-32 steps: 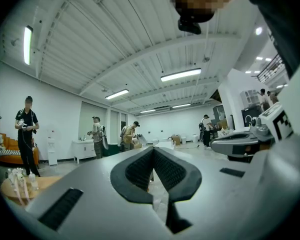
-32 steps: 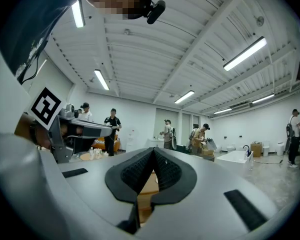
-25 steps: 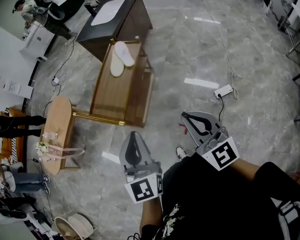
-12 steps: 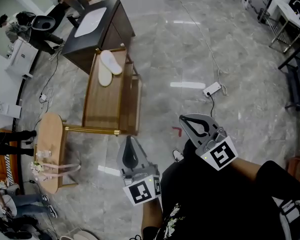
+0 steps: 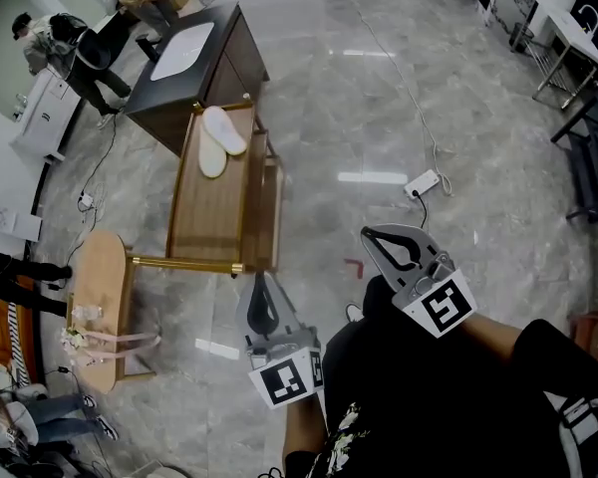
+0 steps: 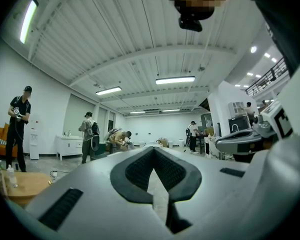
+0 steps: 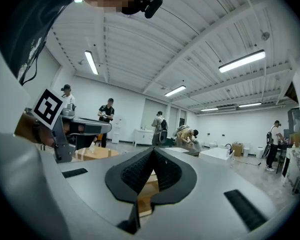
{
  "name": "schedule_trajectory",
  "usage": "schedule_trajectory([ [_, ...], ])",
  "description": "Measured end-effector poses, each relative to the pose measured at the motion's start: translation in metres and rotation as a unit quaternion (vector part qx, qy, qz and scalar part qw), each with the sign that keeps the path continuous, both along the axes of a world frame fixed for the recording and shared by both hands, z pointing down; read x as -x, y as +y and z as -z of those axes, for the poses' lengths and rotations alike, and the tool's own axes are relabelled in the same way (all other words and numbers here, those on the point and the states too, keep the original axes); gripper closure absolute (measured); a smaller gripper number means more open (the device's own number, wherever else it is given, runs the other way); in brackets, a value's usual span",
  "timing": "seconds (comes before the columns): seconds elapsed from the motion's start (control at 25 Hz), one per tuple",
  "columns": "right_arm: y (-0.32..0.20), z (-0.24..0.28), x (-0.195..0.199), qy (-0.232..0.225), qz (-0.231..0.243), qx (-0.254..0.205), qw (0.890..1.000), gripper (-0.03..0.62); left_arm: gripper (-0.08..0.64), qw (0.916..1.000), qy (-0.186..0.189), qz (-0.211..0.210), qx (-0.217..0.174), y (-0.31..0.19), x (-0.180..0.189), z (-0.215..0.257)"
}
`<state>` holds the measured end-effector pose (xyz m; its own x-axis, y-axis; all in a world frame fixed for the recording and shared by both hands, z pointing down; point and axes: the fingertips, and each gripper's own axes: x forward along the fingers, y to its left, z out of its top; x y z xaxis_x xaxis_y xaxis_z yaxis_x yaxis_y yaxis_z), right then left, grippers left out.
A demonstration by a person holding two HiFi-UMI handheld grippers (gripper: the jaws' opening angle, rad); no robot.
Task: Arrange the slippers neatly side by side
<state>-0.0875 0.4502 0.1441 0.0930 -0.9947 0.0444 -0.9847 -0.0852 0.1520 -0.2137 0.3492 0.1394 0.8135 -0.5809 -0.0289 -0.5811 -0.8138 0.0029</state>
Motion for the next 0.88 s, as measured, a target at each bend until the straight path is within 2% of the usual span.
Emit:
schedule_trajectory([
  [0.4, 0.003, -0.008, 0.0, -0.018, -0.018, 0.005, 1.0, 0.597, 0.558, 0.9996, -0.023, -0.013, 0.01, 0.0, 0.003, -0.012],
  [0.88, -0.022, -0.02, -0.016, -0.041, -0.007, 0.008, 0.999, 0.597, 0.558, 0.9989, -0.043, 0.017, 0.002, -0.017, 0.003, -0.014],
])
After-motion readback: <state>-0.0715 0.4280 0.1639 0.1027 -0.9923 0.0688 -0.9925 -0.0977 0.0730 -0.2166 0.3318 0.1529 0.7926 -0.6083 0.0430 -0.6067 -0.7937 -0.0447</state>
